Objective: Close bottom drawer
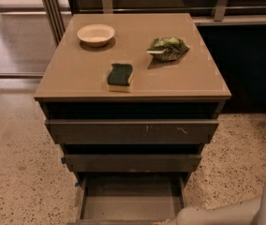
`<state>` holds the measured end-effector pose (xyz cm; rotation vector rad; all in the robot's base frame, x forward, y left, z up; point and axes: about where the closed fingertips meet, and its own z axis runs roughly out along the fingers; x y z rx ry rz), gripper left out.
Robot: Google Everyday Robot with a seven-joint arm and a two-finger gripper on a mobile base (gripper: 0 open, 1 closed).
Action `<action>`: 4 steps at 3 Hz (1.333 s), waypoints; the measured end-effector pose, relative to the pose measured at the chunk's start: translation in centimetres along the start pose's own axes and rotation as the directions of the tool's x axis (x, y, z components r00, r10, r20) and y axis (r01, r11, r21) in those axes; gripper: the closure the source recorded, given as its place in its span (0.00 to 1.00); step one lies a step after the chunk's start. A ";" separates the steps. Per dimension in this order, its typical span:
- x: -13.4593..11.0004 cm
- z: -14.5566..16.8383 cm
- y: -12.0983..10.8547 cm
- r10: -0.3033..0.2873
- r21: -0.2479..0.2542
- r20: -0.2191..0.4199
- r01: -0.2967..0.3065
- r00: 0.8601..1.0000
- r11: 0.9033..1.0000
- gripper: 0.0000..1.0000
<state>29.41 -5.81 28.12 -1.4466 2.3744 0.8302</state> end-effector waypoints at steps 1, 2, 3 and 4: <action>0.0 0.0 0.0 0.000 0.000 0.000 0.000 1.000 1.000 0.42; 0.0 0.0 0.0 0.000 0.000 0.000 0.000 1.000 1.000 0.65; 0.0 0.0 0.0 0.000 0.000 0.000 0.000 1.000 1.000 0.89; 0.3 0.3 0.0 -0.003 0.007 -0.003 0.003 1.000 1.000 1.00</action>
Offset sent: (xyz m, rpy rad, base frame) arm 0.0000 0.0000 0.0000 0.0000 0.0000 0.0000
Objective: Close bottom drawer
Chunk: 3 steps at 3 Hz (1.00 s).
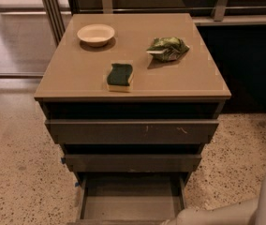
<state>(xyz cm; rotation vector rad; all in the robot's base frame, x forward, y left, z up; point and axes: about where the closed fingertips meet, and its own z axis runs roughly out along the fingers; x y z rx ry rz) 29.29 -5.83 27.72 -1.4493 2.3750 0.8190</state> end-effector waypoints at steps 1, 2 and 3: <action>1.0 1.1 -0.3 0.000 0.028 -0.012 0.000 1.000 1.000 1.00; 1.6 1.9 -0.5 -0.005 0.051 -0.025 0.007 1.000 0.999 1.00; 1.6 1.9 -0.5 -0.005 0.051 -0.025 0.007 1.000 0.999 1.00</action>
Offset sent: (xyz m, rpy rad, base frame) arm -0.0036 -0.0026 -0.0287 -0.0585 -0.0437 -0.0148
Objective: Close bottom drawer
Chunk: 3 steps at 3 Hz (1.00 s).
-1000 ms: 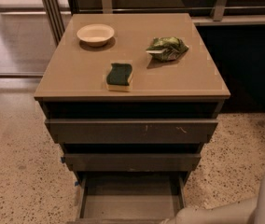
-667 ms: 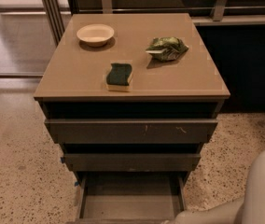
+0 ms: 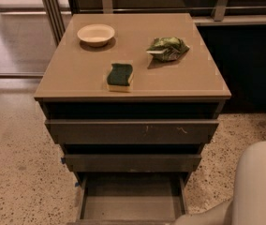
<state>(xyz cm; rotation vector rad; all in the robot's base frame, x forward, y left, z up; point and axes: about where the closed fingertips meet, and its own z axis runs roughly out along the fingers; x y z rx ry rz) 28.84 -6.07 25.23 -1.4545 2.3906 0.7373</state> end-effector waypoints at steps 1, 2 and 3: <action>0.8 1.0 -0.2 0.009 -0.009 0.015 -0.009 1.000 1.000 1.00; 2.1 2.8 -0.6 0.002 -0.002 0.020 -0.002 1.000 1.000 1.00; 2.9 4.6 -2.0 -0.013 0.062 0.039 0.011 0.999 0.998 1.00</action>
Offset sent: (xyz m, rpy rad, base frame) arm 0.0008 -0.0042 -0.0706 0.0140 -0.0631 -0.0233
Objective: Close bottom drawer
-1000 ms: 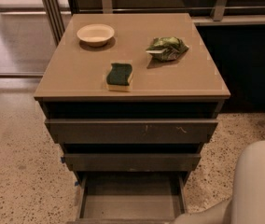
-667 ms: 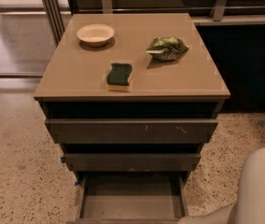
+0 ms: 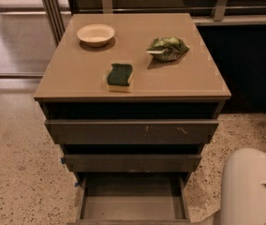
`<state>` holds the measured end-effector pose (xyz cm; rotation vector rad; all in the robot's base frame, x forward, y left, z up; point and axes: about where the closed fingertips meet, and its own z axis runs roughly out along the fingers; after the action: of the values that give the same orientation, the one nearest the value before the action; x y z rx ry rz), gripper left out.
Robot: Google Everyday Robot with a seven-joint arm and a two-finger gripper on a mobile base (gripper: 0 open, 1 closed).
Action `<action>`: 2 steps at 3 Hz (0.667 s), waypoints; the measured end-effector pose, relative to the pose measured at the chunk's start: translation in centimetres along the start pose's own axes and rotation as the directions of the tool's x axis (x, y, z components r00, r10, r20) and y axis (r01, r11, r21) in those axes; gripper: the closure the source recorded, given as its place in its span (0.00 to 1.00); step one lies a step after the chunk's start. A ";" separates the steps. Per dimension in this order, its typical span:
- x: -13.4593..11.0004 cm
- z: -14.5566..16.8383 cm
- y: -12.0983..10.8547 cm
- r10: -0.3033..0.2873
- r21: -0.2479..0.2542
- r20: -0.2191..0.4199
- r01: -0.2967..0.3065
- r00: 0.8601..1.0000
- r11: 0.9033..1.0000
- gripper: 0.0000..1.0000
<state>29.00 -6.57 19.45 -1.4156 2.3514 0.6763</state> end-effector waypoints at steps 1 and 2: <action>-0.3 1.3 -1.9 -0.018 0.073 0.022 0.016 1.000 0.997 1.00; -0.7 2.1 -3.4 -0.036 0.123 0.027 0.033 0.999 0.992 1.00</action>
Offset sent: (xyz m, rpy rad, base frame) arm 0.0541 0.0077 -0.0306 -0.0582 -0.1863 -0.0522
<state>32.37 -6.22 17.24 -1.3804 2.2984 0.5298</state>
